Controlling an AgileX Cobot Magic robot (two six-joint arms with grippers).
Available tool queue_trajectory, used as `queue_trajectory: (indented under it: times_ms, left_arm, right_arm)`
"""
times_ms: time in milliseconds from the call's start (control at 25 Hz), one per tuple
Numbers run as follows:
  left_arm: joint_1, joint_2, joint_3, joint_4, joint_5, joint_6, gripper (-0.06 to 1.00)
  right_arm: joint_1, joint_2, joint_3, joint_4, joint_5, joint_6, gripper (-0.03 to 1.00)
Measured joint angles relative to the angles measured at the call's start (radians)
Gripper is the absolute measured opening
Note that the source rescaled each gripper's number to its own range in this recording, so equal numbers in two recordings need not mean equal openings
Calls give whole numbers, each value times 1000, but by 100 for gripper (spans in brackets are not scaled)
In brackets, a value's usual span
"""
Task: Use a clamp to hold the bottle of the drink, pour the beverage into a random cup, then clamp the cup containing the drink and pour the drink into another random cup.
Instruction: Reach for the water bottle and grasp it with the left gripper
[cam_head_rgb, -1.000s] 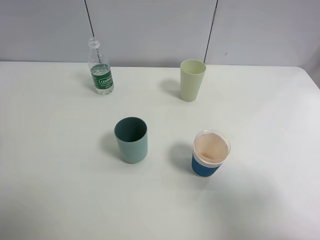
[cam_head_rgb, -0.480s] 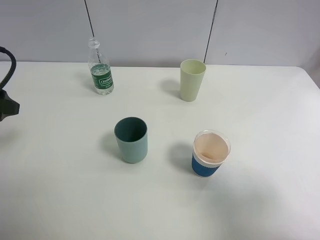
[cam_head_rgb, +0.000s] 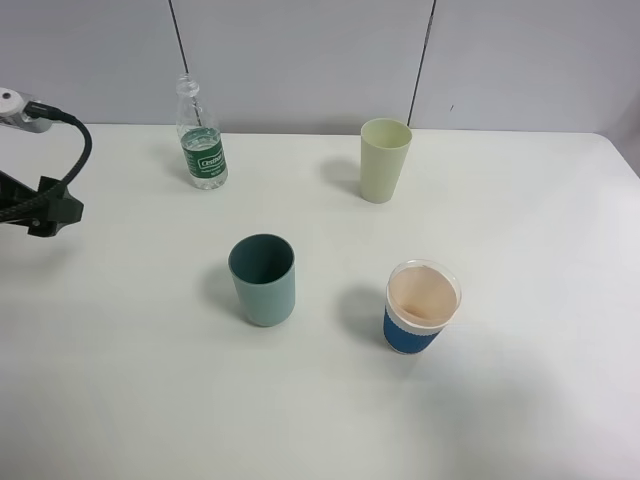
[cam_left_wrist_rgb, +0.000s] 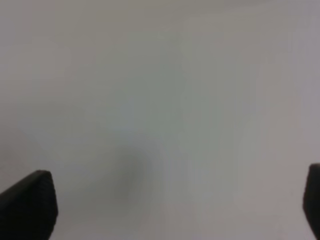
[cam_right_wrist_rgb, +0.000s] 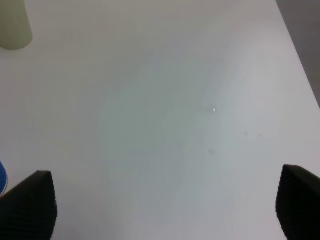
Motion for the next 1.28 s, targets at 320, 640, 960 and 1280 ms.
queue_trajectory:
  times_ms: [320,640,960,1280]
  left_arm:
    - [-55,171,0,0,-201,0,100]
    - [-56,326,-1,4,-422,0,100]
    - [-56,458,-2,19,-637,-7,100]
    - [-56,585,-3,143,-870,-170,100]
  right_arm:
    - [0,0,0,0,0,0,67]
    - [0,0,0,0,0,0,67]
    - [0,0,0,0,0,0,67]
    - [0,0,0,0,0,0,67]
